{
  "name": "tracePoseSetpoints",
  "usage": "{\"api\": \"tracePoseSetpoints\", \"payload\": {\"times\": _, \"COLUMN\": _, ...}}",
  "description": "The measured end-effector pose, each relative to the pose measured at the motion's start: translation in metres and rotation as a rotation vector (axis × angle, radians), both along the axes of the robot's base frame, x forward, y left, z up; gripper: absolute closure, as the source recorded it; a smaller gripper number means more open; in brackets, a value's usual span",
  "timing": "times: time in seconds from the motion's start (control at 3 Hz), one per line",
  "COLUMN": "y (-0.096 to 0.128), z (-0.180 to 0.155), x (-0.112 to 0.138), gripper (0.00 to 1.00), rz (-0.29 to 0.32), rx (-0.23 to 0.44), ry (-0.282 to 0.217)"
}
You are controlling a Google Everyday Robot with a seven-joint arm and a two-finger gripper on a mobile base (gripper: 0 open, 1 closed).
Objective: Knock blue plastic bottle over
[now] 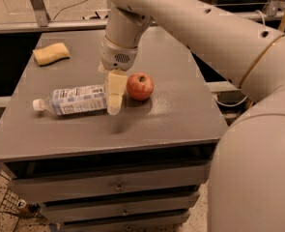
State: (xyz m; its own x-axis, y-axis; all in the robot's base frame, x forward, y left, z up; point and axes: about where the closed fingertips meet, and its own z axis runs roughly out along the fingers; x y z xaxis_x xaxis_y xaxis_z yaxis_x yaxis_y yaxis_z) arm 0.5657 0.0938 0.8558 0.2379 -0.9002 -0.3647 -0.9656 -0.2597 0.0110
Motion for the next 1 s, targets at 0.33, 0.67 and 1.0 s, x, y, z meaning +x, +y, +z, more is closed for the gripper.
{"api": "tracePoseSetpoints", "payload": {"times": 0.33, "y": -0.038, "z": 0.011, "x": 0.014, "gripper": 0.0, "rz": -0.047, "rx": 0.017, "ry": -0.055}}
{"api": "tracePoseSetpoints", "payload": {"times": 0.67, "y": -0.086, "z": 0.019, "x": 0.028, "gripper": 0.0, "rz": -0.119, "rx": 0.027, "ry": -0.088}}
{"api": "tracePoseSetpoints", "payload": {"times": 1.0, "y": -0.085, "z": 0.019, "x": 0.028, "gripper": 0.0, "rz": -0.119, "rx": 0.027, "ry": -0.088}}
